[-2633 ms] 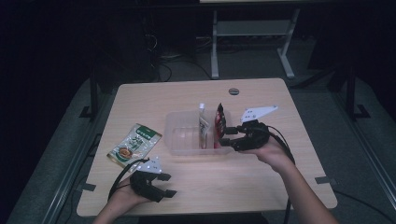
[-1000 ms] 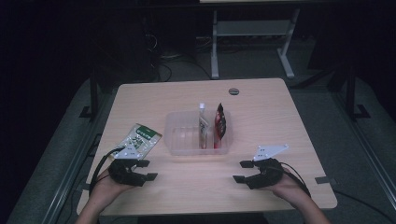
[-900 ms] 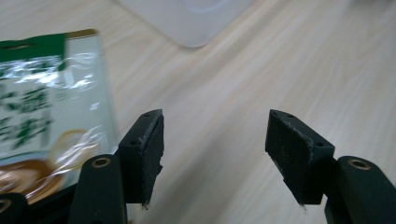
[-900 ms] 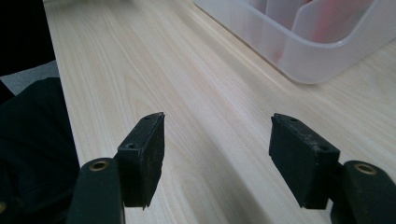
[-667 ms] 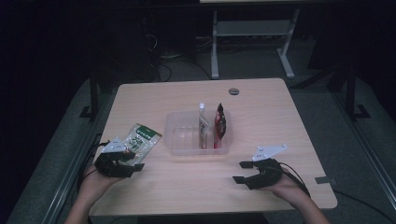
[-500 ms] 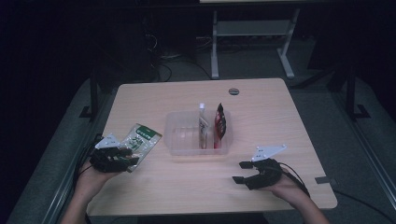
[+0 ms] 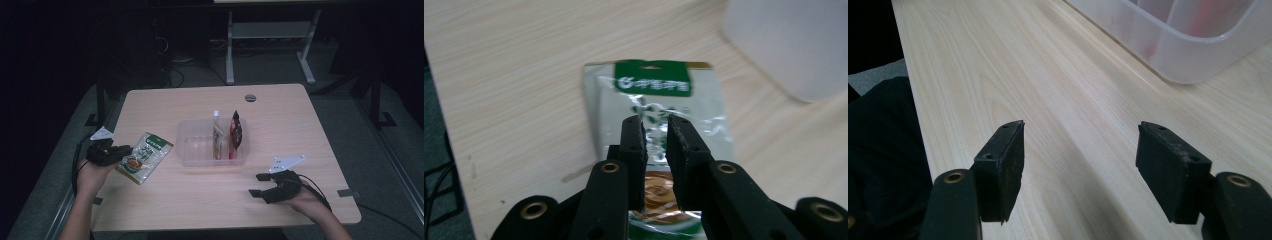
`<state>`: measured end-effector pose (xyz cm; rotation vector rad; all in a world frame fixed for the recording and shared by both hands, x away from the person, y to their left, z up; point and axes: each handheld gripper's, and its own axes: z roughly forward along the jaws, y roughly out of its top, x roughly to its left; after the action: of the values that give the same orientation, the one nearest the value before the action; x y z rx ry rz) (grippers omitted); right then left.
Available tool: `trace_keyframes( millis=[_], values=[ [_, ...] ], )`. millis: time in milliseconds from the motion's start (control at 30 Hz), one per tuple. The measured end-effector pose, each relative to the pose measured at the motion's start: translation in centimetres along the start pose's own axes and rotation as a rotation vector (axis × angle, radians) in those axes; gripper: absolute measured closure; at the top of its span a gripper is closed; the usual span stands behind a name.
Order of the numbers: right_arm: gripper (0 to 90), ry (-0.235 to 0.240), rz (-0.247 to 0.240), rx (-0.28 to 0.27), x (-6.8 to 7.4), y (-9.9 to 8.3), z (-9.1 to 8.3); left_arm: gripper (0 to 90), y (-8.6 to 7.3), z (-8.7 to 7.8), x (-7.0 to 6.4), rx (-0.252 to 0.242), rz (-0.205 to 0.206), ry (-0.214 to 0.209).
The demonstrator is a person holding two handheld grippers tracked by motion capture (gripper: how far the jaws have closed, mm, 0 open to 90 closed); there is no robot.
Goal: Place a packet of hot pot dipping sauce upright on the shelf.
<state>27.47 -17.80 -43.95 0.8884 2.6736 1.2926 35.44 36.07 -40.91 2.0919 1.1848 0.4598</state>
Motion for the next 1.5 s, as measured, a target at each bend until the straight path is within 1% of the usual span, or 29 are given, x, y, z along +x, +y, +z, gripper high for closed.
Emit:
trace_keyframes(
  millis=[33, 67, 100, 167, 200, 267, 400, 433, 467, 500, 567, 633, 700, 733, 767, 800, 867, 900, 933, 967, 1033, 1100, 1267, 1300, 1333, 1400, 1433, 1467, 1500],
  values=[
    [35.6, -0.001, -0.001, 0.000, 0.0, 0.0, 0.0, 73.1, 0.0, 0.3, 0.2, 0.010, 0.001, 0.008],
    [35.6, -0.001, -0.004, 0.000, 0.0, 0.0, 0.0, 71.5, -0.1, 0.7, 0.6, 0.026, -0.002, 0.020],
    [35.6, -0.003, -0.004, 0.002, 0.0, 0.0, 0.0, 70.3, -0.2, 1.0, 0.8, 0.032, -0.007, 0.024],
    [35.6, -0.004, -0.002, 0.003, 0.0, -0.1, 0.0, 66.2, -0.3, 1.4, 1.2, 0.037, -0.021, 0.015],
    [35.6, -0.005, -0.002, 0.003, 0.0, -0.1, 0.0, 65.6, -0.3, 1.9, 1.5, 0.043, -0.037, 0.014],
    [35.6, -0.007, -0.004, 0.004, 0.0, -0.1, 0.0, 63.4, -0.4, 2.5, 1.7, 0.057, -0.049, 0.007],
    [35.7, -0.010, -0.008, 0.005, 0.0, -0.1, 0.0, 62.0, -0.8, 3.7, 2.1, 0.087, -0.068, -0.010],
    [35.7, -0.010, -0.008, 0.005, 0.0, -0.1, 0.0, 62.2, -0.8, 3.7, 2.1, 0.087, -0.068, -0.010],
    [35.6, -0.010, -0.010, 0.005, 0.1, -0.1, 0.0, 63.5, -1.0, 4.2, 2.2, 0.093, -0.075, -0.033],
    [35.6, -0.012, -0.011, 0.006, 0.0, -0.1, 0.0, 64.7, -1.1, 4.3, 2.2, 0.088, -0.086, -0.040],
    [35.8, -0.014, -0.006, 0.008, 0.0, -0.2, -0.1, 66.9, -1.1, 4.4, 2.2, 0.086, -0.087, -0.044],
    [35.8, -0.014, -0.007, 0.009, 0.0, -0.2, -0.1, 72.2, -1.2, 4.3, 2.5, 0.081, -0.097, -0.054],
    [35.8, -0.015, -0.012, 0.008, 0.1, -0.2, 0.0, 81.6, -1.3, 4.2, 2.6, 0.078, -0.104, -0.059],
    [35.8, -0.014, -0.011, 0.008, 0.1, -0.2, 0.0, 84.8, -1.3, 4.1, 2.7, 0.078, -0.104, -0.064],
    [35.8, -0.014, -0.012, 0.008, 0.1, -0.2, 0.0, 86.2, -1.3, 4.1, 2.6, 0.078, -0.095, -0.065],
    [35.8, -0.014, -0.012, 0.008, 0.1, -0.2, 0.0, 87.6, -1.3, 4.1, 2.6, 0.078, -0.095, -0.065],
    [35.8, -0.014, -0.012, 0.008, 0.2, -0.1, 0.0, 89.2, -1.2, 4.0, 2.5, 0.091, -0.068, -0.068],
    [35.8, -0.015, -0.012, 0.008, 0.1, -0.1, 0.0, 90.0, -1.2, 3.9, 2.4, 0.096, -0.058, -0.080],
    [35.8, -0.015, -0.012, 0.008, 0.1, -0.1, 0.0, 90.0, -1.2, 3.9, 2.4, 0.096, -0.058, -0.080],
    [35.9, -0.016, -0.013, 0.008, 0.1, -0.1, 0.0, 90.0, -1.2, 3.8, 2.5, 0.107, -0.051, -0.095],
    [35.9, -0.019, -0.013, 0.009, 0.1, -0.2, -0.1, 90.0, -1.2, 3.6, 2.6, 0.113, -0.045, -0.116],
    [35.9, -0.022, -0.013, 0.010, 0.1, -0.2, -0.1, 90.0, -1.4, 3.2, 2.7, 0.120, -0.041, -0.145],
    [36.0, -0.022, -0.010, 0.012, 0.1, -0.2, -0.2, 90.0, -1.7, 2.2, 2.6, 0.127, -0.035, -0.183],
    [36.0, -0.022, -0.010, 0.012, 0.1, -0.2, -0.2, 90.0, -1.7, 2.2, 2.6, 0.127, -0.035, -0.183],
    [36.0, -0.022, -0.006, 0.013, 0.1, -0.2, -0.2, 90.0, -1.9, 1.9, 2.1, 0.113, -0.047, -0.201],
    [36.1, -0.023, -0.011, 0.012, 0.1, -0.2, -0.1, 90.0, -1.9, 1.6, 1.7, 0.120, -0.026, -0.221],
    [36.1, -0.024, -0.011, 0.012, 0.1, -0.2, -0.1, 90.0, -1.9, 1.4, 1.5, 0.126, -0.006, -0.227],
    [36.1, -0.024, -0.011, 0.012, 0.1, -0.2, -0.1, 90.0, -1.9, 1.3, 1.1, 0.123, -0.006, -0.236],
    [36.1, -0.023, -0.012, 0.011, 0.1, -0.2, -0.1, 90.0, -1.8, 1.1, 0.9, 0.123, 0.005, -0.245]
  ],
)
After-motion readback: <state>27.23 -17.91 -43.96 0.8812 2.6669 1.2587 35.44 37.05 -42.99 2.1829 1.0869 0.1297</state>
